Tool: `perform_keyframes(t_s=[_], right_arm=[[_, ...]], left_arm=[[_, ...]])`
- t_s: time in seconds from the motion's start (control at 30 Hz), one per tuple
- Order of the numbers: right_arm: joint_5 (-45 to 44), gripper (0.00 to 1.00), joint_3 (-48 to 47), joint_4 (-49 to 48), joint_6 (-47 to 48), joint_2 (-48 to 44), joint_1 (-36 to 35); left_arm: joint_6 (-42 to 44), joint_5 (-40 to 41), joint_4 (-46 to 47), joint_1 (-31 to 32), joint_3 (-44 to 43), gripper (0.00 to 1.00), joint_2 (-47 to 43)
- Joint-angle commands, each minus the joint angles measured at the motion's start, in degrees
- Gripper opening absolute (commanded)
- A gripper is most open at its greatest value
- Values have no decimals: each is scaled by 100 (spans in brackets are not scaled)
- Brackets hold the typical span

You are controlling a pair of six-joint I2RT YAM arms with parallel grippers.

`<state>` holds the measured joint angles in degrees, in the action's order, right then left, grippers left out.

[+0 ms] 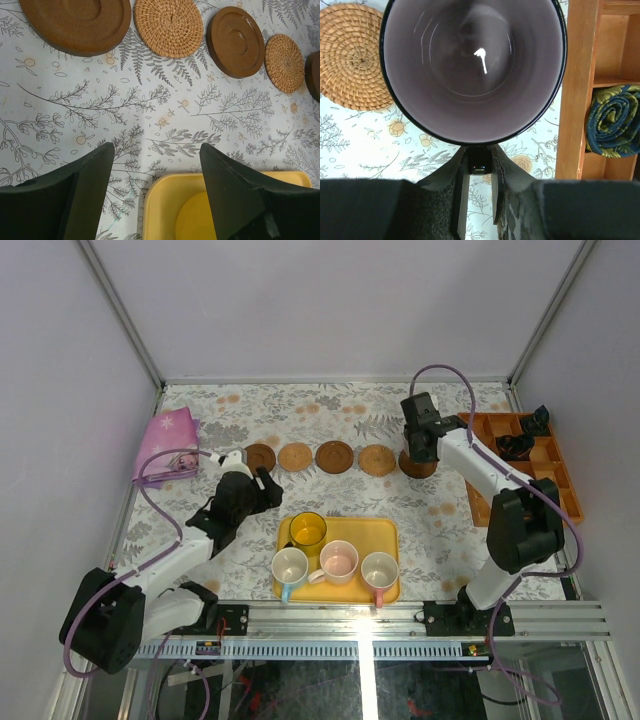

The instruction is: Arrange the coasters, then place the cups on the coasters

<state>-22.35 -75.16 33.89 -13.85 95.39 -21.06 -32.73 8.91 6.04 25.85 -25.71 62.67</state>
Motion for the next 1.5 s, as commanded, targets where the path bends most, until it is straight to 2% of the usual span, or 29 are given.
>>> perform_keyframes(t_s=[0.0,0.4,1.2,1.33,1.47], right_arm=[[327,0,-138,-586,11,-46,184],[821,0,-118,-486,-14,456,511],[1010,0,150,-482,-78,401,691],[1027,14,180,-412,-118,363,687],[955,15,242,-362,-160,258,685]], left_arm=[[100,-3,201,35,-230,69,26],[96,3,154,35,-321,69,158],[83,-36,176,40,-382,69,315],[83,-37,186,35,-382,69,328],[83,-39,199,34,-375,69,324]])
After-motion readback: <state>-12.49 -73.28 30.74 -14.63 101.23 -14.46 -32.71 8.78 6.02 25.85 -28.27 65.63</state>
